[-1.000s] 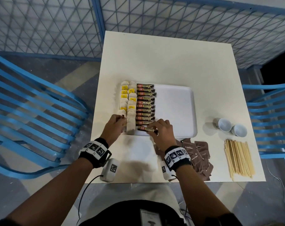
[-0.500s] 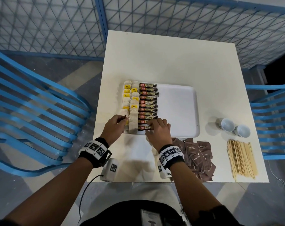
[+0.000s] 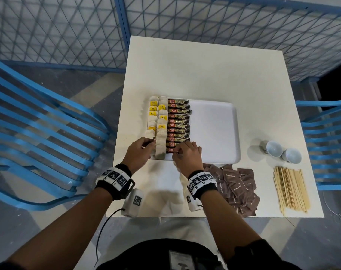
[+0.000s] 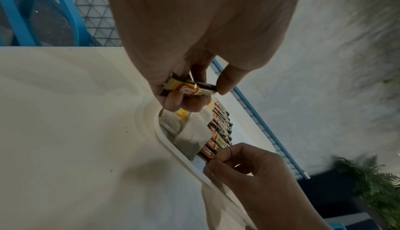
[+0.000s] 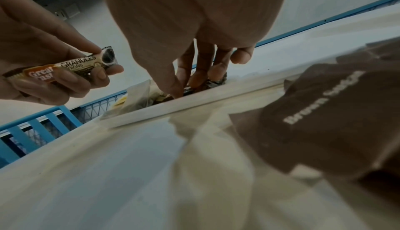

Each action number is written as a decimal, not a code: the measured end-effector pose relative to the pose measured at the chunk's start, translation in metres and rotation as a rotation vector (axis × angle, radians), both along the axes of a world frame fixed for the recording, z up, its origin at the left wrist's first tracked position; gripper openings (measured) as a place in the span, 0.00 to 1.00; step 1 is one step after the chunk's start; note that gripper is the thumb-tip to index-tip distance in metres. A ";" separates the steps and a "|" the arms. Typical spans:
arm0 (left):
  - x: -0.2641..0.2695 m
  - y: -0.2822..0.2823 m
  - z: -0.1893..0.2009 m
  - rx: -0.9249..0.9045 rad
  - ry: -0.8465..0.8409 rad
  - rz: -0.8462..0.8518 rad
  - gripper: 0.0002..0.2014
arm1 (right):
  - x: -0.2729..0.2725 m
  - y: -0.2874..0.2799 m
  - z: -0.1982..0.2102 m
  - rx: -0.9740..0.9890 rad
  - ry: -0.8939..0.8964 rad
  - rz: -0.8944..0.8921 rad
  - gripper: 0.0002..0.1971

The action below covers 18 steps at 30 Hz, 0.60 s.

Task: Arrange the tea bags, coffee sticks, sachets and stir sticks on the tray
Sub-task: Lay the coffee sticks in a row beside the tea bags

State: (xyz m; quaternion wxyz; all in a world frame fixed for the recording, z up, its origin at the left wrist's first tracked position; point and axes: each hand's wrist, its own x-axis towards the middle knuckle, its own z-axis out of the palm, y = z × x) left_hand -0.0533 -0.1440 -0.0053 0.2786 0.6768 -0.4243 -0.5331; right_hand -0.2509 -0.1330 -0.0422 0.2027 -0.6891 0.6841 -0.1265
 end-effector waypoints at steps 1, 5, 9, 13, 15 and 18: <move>0.001 0.000 0.000 -0.003 0.002 -0.006 0.10 | 0.000 0.000 0.000 -0.006 0.001 0.000 0.05; 0.002 0.002 0.003 -0.046 0.014 -0.055 0.08 | -0.002 0.000 0.000 -0.027 -0.007 0.004 0.05; 0.003 0.002 0.003 -0.070 0.016 -0.097 0.09 | 0.000 -0.001 0.002 -0.046 -0.045 -0.023 0.03; 0.002 0.002 0.005 -0.128 -0.007 -0.152 0.11 | 0.006 -0.007 0.017 -0.009 -0.373 -0.051 0.06; 0.000 0.001 0.005 -0.139 0.009 -0.168 0.12 | 0.013 -0.014 0.033 0.154 -0.541 -0.106 0.13; -0.001 0.000 0.003 -0.188 0.027 -0.179 0.16 | 0.021 -0.024 0.045 0.283 -0.647 -0.107 0.16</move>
